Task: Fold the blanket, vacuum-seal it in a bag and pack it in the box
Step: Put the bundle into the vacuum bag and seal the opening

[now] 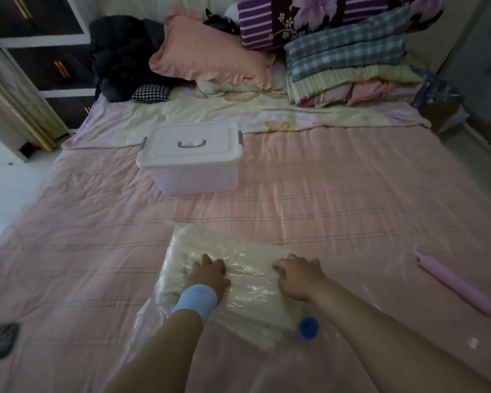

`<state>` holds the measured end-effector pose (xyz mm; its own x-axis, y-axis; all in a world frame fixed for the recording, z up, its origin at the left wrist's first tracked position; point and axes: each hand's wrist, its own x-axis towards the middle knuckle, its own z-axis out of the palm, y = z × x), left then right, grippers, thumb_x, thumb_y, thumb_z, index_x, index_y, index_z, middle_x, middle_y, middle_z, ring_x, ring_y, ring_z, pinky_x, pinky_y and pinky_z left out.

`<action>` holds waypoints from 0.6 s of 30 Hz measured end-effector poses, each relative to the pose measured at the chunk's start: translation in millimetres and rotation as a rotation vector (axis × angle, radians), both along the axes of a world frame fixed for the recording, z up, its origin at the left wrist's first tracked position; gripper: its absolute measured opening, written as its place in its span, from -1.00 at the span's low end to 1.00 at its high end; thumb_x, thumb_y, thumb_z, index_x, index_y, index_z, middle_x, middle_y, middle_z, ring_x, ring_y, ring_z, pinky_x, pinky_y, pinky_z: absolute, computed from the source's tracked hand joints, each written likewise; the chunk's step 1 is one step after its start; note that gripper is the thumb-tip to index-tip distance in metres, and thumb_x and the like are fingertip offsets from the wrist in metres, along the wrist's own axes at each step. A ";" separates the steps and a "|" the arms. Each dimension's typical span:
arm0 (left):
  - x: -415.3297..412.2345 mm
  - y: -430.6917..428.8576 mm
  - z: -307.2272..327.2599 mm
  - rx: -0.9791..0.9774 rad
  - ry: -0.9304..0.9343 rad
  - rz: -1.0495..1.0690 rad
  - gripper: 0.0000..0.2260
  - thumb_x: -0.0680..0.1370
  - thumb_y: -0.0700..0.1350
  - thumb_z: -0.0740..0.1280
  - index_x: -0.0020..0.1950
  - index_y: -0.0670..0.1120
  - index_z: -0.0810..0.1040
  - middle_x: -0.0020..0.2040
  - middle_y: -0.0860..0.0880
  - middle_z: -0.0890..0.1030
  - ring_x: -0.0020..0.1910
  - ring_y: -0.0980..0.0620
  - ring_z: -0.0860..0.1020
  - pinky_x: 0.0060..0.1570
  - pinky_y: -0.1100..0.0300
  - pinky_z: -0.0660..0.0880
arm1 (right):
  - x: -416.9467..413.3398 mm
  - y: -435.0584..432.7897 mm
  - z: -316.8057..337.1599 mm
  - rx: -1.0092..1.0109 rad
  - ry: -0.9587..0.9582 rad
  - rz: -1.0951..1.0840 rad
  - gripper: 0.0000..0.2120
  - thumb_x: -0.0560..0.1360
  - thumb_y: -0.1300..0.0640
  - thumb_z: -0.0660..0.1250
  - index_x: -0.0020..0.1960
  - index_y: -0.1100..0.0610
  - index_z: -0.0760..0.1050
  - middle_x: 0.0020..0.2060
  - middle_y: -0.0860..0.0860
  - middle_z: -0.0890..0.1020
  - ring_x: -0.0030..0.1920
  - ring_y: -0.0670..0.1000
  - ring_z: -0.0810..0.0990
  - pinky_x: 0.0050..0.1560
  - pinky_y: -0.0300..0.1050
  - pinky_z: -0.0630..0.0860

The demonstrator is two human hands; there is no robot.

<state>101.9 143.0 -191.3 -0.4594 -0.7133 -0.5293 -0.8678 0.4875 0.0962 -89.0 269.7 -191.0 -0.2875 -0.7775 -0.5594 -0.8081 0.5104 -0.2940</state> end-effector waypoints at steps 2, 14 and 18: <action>7.8 0.3 -5.9 -0.096 0.020 0.201 -0.34 0.44 0.14 0.43 0.41 -0.02 0.21 0.45 -0.12 0.13 0.41 -0.20 0.21 0.26 -0.06 0.42 | 0.7 -11.1 -2.0 -0.094 0.109 -0.017 -0.65 0.57 0.01 0.10 0.27 -0.05 0.53 0.22 -0.02 0.51 0.23 0.08 0.47 0.35 0.15 0.23; 5.8 -12.8 -32.6 -0.171 0.002 0.342 0.14 0.23 0.31 0.51 0.54 0.17 -0.21 0.54 -0.13 -0.18 0.50 -0.29 -0.03 0.43 -0.17 0.15 | -16.6 -64.3 -50.2 -0.016 -0.147 -0.106 0.02 0.25 -0.62 0.25 0.58 -0.21 0.09 0.50 -0.03 0.39 0.45 0.18 0.37 0.46 0.17 0.17; -18.7 -12.6 -44.2 -0.171 0.280 0.254 -0.01 0.29 0.14 0.53 0.54 0.21 -0.03 0.56 0.03 -0.19 0.51 -0.21 -0.10 0.46 -0.12 0.13 | -38.8 -37.2 -60.0 -0.133 -0.176 -0.301 -0.09 0.14 -0.66 0.26 0.37 -0.22 0.44 0.24 -0.16 0.61 0.22 0.06 0.57 0.37 0.10 0.36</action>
